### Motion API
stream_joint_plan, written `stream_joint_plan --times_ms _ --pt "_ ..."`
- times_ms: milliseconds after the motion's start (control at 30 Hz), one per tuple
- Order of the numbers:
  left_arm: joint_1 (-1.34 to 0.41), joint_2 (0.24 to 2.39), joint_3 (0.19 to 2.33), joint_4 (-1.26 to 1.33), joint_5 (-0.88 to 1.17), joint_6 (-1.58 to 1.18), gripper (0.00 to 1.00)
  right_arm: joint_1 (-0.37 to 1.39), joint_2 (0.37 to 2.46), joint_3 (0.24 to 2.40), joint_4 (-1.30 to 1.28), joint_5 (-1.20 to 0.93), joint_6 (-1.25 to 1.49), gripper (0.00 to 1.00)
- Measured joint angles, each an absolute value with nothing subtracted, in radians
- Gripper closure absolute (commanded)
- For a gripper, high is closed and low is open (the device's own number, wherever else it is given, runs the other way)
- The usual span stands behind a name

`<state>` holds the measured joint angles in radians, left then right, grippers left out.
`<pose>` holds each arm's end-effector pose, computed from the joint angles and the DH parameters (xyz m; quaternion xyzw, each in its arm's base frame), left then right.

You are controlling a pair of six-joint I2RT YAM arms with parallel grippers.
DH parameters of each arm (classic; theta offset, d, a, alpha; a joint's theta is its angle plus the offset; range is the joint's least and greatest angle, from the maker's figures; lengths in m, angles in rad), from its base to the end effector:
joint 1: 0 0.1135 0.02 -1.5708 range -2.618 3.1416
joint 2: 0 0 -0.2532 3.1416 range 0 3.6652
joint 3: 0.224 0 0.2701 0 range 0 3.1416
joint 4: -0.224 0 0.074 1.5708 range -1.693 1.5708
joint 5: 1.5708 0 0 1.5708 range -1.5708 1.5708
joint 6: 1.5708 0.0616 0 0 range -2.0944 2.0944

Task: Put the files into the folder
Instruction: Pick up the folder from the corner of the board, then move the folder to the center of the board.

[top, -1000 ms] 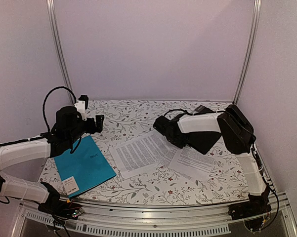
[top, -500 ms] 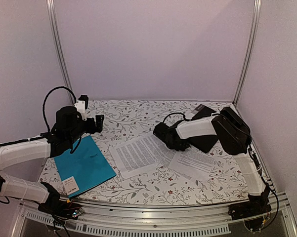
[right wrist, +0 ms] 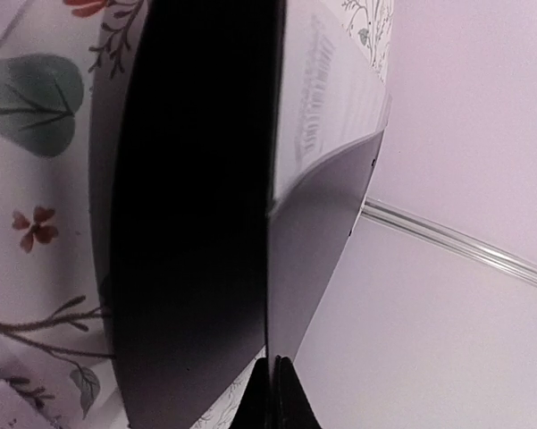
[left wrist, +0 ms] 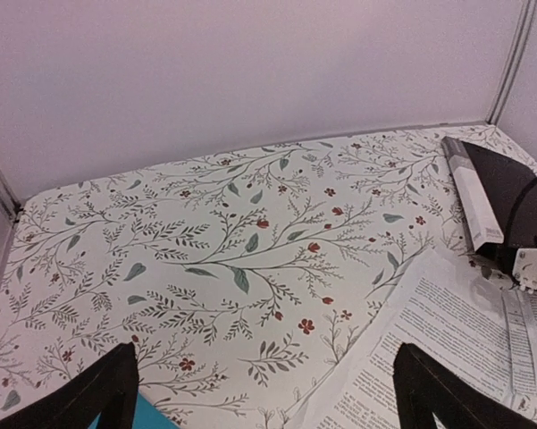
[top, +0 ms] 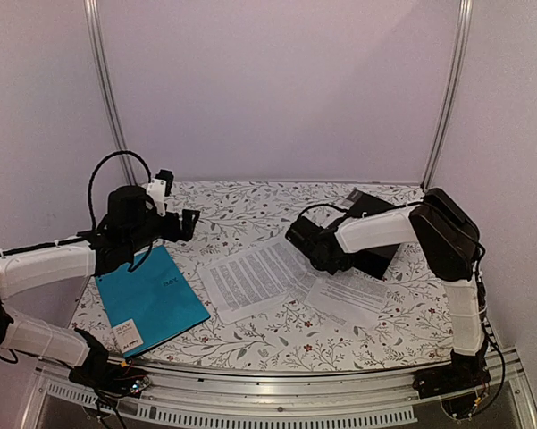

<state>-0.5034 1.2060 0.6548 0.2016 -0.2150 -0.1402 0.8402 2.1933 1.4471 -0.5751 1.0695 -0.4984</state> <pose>0.2792 -0.1388 0.2173 0.0866 0.8123 -0.0969 0.5686 0.3254 0.2822 0.0841 -0.4799 0.7089 -0.4801 0.1915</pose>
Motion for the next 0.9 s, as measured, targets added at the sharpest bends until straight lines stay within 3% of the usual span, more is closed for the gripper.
stream_joint_plan --times_ms 367,900 --pt "-0.546 1.331 0.724 0.194 0.065 -0.024 0.01 0.943 1.891 1.412 -0.579 0.827 -0.638 1.00" --pt "-0.703 1.613 0.757 0.415 0.272 0.046 0.01 0.985 1.874 1.414 -0.593 0.545 -0.615 0.96"
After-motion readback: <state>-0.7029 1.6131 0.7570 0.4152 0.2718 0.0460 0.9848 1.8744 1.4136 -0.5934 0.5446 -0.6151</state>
